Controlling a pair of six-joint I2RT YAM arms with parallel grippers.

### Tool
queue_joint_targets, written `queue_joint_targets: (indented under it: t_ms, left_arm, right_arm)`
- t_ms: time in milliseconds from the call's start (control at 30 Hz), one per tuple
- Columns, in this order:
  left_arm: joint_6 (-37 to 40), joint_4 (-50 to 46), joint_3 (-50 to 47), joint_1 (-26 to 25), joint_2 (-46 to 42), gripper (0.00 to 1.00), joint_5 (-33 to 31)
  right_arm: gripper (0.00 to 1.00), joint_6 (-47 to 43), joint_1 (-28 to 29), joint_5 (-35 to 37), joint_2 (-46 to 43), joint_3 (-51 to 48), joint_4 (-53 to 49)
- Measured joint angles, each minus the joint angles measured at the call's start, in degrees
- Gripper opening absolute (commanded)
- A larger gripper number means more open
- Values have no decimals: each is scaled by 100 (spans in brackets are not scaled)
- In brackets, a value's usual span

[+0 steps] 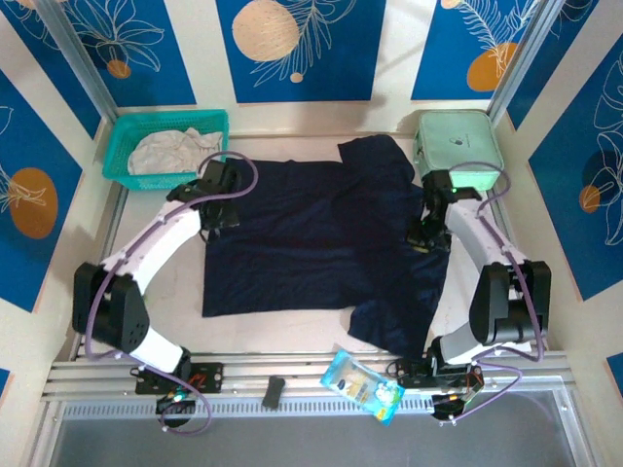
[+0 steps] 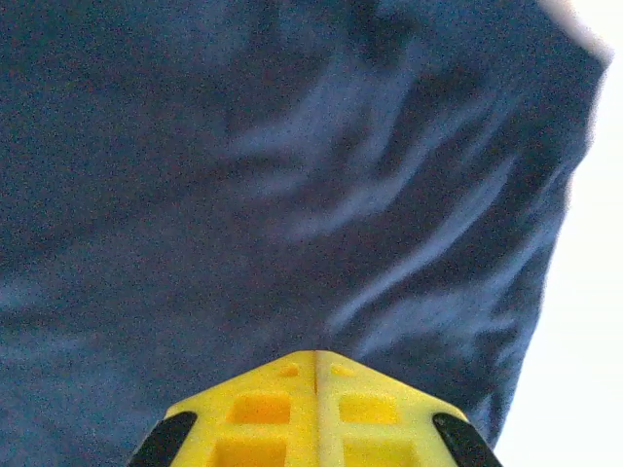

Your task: Fold and stack the t-shirts

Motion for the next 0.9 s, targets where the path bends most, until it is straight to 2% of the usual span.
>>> queue_joint_targets:
  t_ms: [100, 200, 367, 567, 900]
  left_arm:
    - [-48, -4, -564, -223, 4, 30, 345]
    - [-144, 39, -1132, -520, 387, 29, 608]
    - [-365, 306, -1508, -809, 929, 29, 828]
    - [-492, 363, -1263, -835, 1246, 28, 713]
    - [-345, 240, -315, -599, 2022, 28, -109]
  right_arm:
    - [0, 109, 490, -192, 116, -492, -55]
    - [0, 212, 850, -269, 424, -542, -74]
    - [0, 343, 1034, -278, 1091, -516, 50]
    - [0, 400, 1040, -260, 1648, -157, -155]
    - [0, 216, 713, -122, 2557, 1119, -470]
